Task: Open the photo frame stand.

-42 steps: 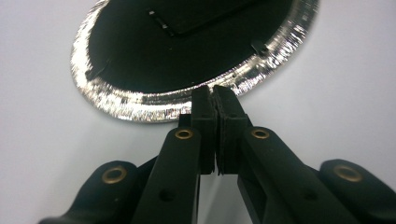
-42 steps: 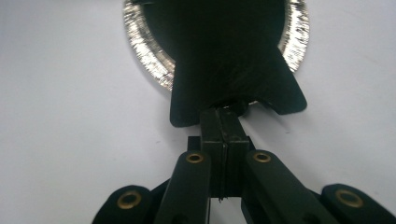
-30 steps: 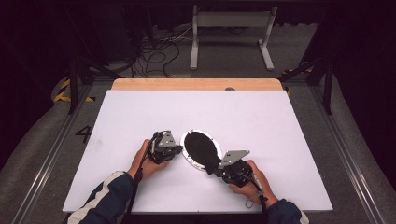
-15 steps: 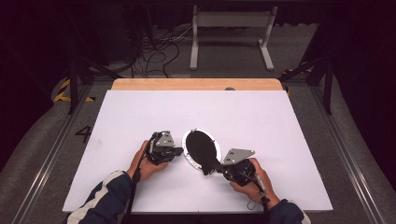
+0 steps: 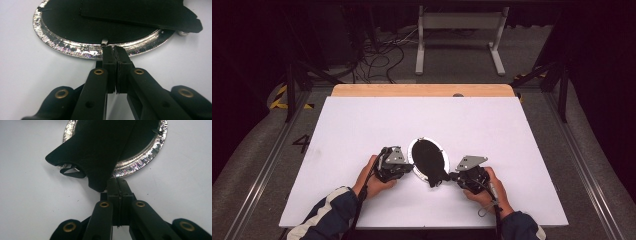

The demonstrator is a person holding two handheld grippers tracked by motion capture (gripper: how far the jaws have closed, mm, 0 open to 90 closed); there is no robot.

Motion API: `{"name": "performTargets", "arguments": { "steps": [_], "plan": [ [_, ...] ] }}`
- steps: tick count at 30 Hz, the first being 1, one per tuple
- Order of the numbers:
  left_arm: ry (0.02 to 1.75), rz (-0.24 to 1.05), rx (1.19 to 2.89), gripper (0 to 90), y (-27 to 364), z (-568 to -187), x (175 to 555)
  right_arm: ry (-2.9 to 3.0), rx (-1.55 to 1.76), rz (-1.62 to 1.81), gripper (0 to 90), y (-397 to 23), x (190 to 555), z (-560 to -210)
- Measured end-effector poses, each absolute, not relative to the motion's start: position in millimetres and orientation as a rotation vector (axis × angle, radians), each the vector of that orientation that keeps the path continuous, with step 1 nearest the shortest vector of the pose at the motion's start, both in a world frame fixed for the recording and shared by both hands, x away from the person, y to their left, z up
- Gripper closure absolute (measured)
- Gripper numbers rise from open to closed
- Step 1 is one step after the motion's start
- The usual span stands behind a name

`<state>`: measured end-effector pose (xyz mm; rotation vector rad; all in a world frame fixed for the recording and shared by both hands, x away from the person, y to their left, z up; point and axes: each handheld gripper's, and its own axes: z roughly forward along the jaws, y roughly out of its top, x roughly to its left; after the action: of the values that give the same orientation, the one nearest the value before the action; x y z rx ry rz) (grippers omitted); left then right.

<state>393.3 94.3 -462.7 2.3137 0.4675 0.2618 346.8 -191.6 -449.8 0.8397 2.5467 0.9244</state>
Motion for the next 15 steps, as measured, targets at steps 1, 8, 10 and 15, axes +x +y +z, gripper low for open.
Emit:
{"name": "performTargets", "arguments": {
  "steps": [1, 8, 10, 15],
  "plan": [
    [0.473, 0.270, 2.312, 88.1, 94, -463, 395, 2.553, 0.846, 0.926, 90.0, -192, 347, -450],
    [0.513, 0.299, 2.291, 87.8, 92, -464, 407, 2.557, 0.878, 1.006, 90.0, -190, 346, -453],
    [0.533, 0.295, 2.292, 89.1, 92, -463, 408, 2.567, 0.868, 1.015, 90.0, -187, 345, -453],
    [0.542, 0.302, 2.291, 89.3, 94, -463, 410, 2.571, 0.856, 1.030, 90.0, -181, 342, -454]
  ]
}}
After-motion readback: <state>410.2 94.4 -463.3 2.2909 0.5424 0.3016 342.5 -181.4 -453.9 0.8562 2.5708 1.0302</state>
